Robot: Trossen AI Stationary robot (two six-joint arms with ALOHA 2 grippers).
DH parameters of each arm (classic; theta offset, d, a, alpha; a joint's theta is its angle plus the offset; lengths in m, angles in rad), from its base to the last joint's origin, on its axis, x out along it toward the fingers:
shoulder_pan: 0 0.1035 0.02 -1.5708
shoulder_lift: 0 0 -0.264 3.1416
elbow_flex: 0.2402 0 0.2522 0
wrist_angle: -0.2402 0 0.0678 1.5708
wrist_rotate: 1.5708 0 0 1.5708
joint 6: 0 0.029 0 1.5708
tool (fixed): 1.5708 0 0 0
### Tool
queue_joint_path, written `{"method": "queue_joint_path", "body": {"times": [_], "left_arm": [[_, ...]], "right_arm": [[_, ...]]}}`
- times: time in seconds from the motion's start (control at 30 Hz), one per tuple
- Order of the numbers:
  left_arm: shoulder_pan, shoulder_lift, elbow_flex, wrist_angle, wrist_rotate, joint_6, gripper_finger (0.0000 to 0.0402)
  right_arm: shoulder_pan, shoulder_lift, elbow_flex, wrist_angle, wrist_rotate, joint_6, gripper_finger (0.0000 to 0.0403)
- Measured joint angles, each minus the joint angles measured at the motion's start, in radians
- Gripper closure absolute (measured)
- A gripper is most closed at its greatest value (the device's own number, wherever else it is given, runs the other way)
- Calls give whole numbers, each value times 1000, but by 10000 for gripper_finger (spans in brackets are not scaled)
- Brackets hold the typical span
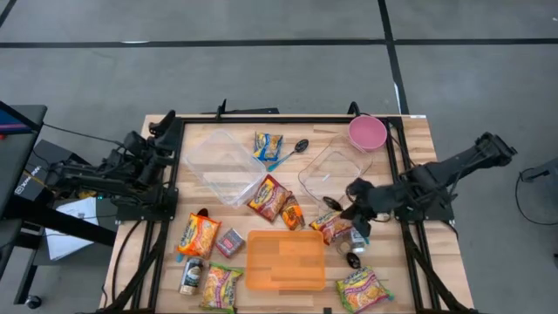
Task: Pick & Place Food Item
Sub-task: Put the black spoon into the orange bin
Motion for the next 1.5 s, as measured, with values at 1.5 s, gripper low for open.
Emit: {"method": "queue_joint_path", "body": {"times": [1.5], "left_arm": [[0,50,0,-36,-4,-51,147]], "right_arm": [[-165,855,603,-15,-456,-347,402]]}}
